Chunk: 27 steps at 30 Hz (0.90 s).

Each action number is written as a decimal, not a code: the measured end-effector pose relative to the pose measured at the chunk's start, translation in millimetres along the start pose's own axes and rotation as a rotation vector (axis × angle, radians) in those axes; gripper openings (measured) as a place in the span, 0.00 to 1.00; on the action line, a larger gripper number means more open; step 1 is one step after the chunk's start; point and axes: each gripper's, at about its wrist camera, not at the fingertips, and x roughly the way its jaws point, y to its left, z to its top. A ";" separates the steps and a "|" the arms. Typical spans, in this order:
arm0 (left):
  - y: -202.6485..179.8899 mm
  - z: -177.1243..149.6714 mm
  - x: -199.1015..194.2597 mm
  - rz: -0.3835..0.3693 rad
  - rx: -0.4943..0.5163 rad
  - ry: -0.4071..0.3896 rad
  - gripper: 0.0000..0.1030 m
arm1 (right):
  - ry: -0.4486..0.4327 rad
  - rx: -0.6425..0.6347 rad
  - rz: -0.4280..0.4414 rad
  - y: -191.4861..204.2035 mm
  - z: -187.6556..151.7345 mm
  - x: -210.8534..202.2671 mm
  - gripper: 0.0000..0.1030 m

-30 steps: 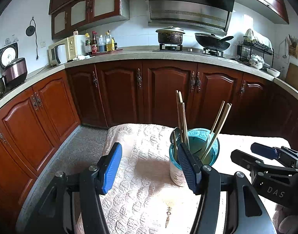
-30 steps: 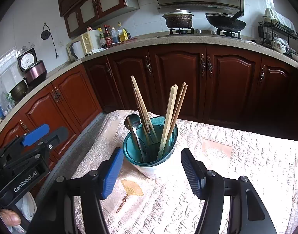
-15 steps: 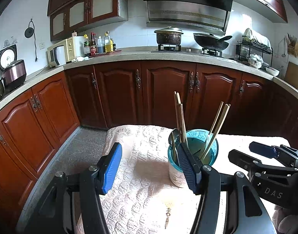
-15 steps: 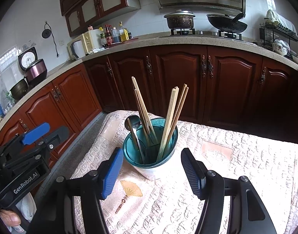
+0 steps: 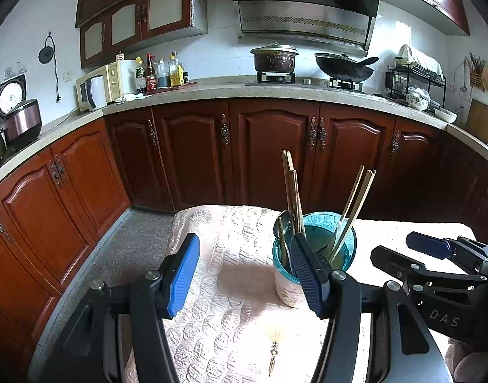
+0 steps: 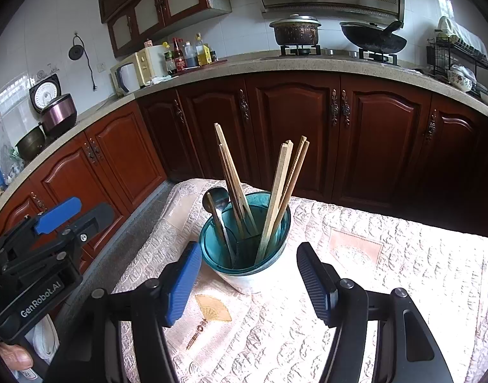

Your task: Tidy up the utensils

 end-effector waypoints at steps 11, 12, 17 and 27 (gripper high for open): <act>-0.8 0.4 0.6 -0.002 0.000 0.004 0.58 | 0.001 0.000 -0.001 -0.4 0.3 2.4 0.64; -0.4 0.7 0.7 -0.002 0.001 0.004 0.58 | 0.002 0.000 -0.001 0.0 0.5 2.8 0.64; 0.0 0.8 0.7 -0.003 -0.001 0.005 0.58 | 0.002 -0.001 -0.001 0.5 0.6 2.9 0.65; 1.1 -0.5 3.0 -0.004 0.000 0.010 0.58 | 0.008 -0.012 0.005 2.9 1.9 6.3 0.65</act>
